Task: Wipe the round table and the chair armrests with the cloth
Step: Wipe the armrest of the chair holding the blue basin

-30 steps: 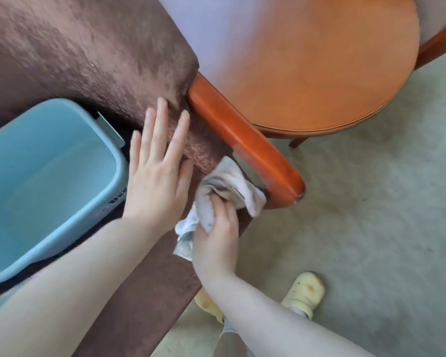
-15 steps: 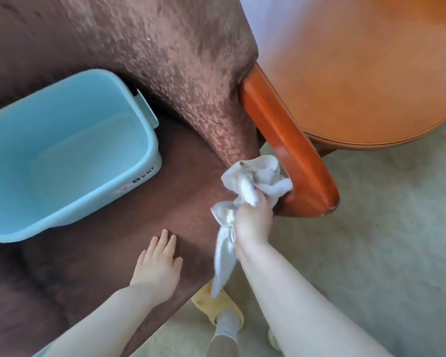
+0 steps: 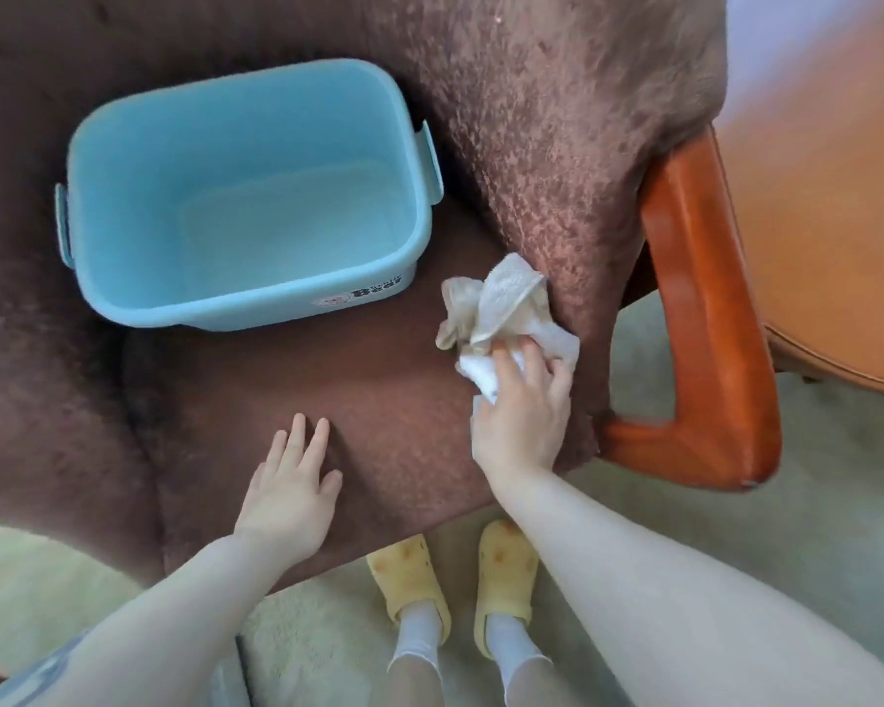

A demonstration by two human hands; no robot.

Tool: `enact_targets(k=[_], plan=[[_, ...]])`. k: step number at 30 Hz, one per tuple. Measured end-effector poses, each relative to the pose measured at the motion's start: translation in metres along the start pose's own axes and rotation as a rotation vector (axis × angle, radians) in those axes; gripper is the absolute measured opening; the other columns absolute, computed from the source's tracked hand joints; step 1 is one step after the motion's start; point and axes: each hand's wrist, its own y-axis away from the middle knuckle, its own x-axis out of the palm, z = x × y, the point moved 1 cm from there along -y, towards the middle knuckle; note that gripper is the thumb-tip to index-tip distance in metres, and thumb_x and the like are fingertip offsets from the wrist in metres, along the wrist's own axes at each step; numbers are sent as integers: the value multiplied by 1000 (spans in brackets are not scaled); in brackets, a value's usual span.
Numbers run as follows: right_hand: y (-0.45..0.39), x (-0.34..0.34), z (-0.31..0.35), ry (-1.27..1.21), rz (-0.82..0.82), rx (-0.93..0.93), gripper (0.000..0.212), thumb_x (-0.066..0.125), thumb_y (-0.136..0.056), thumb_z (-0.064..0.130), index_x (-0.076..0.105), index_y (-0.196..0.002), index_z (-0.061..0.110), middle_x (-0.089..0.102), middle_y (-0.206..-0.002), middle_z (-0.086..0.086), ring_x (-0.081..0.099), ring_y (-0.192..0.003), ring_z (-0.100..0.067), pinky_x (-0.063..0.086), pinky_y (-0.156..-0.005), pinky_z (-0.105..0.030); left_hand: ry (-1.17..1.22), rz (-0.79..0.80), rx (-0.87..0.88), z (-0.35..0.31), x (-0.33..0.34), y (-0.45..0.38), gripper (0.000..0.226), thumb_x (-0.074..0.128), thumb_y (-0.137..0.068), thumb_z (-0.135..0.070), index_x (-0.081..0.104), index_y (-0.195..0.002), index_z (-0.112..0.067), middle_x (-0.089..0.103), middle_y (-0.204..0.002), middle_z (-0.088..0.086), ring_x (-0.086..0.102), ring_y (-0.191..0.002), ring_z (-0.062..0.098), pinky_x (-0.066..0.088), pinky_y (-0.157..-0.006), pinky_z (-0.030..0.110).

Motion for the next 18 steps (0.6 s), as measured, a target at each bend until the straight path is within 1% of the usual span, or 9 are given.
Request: enact_targets(k=[2, 4, 6, 8, 9, 12, 14, 16, 18], plan=[[28, 22, 33, 19, 130, 10, 56, 72, -75, 28, 53, -128, 30, 38, -146, 9, 30, -131, -29, 35, -102, -43, 30, -17, -14, 3, 3, 4, 60, 29, -99, -38, 2, -151, -28, -11, -160, -2, -8, -147, 19, 9, -119, 39], [67, 36, 43, 86, 291, -327, 54, 73, -72, 30, 55, -124, 28, 41, -143, 7, 31, -133, -31, 31, -105, -45, 21, -52, -13, 8, 1, 10, 60, 31, -99, -36, 3, -152, -26, -10, -160, -1, -9, -147, 20, 9, -119, 38], [83, 30, 25, 44, 508, -756, 55, 69, -70, 17, 58, -123, 23, 47, -140, 4, 39, -128, -32, 36, -100, -41, 37, -118, 1, 15, -2, 18, 61, 33, -98, -34, 4, -152, -26, -10, -160, 0, -9, -147, 20, 9, -119, 38], [57, 17, -1, 24, 445, -912, 59, 61, -67, 11, 60, -124, 21, 56, -131, 1, 48, -120, -29, 41, -102, -42, 58, -190, 22, 23, -10, 26, 62, 34, -98, -33, 4, -151, -28, -11, -160, -3, -10, -147, 17, 7, -120, 37], [38, 16, -8, 40, 319, -811, 54, 56, -69, 12, 61, -122, 21, 59, -126, 0, 50, -119, -29, 40, -105, -44, 63, -223, 34, 28, -14, 31, 62, 35, -98, -32, 5, -151, -29, -11, -160, -4, -11, -147, 16, 5, -120, 36], [4, 23, 17, -69, 56, -91, 36, 52, -84, 13, 59, -120, 15, 54, -136, -3, 35, -135, -29, 20, -116, -45, 66, -337, 42, 45, -35, 44, 63, 40, -96, -32, 10, -152, -28, -10, -159, -7, -12, -146, 12, 0, -118, 34], [31, 40, 67, -192, 123, 160, 47, 61, -84, 19, 50, -130, 18, 42, -146, 0, 24, -141, -27, 19, -115, -46, 24, -483, 29, 57, -61, 51, 65, 45, -93, -30, 15, -151, -26, -4, -160, -4, -9, -147, 14, -2, -117, 34], [77, 62, 100, -143, 233, -1, 71, 68, -82, 30, 34, -143, 26, 26, -155, 10, 13, -145, -22, 21, -115, -45, -93, -636, 51, 72, -94, 58, 66, 49, -91, -24, 21, -150, -21, 5, -161, 2, -3, -148, 19, 0, -118, 38], [124, 73, 100, -42, 366, -352, 77, 67, -81, 36, 26, -147, 33, 20, -156, 16, 14, -145, -17, 23, -116, -41, -221, -694, 95, 87, -125, 64, 66, 50, -89, -21, 24, -150, -20, 10, -160, 4, 1, -148, 22, 2, -118, 41]])
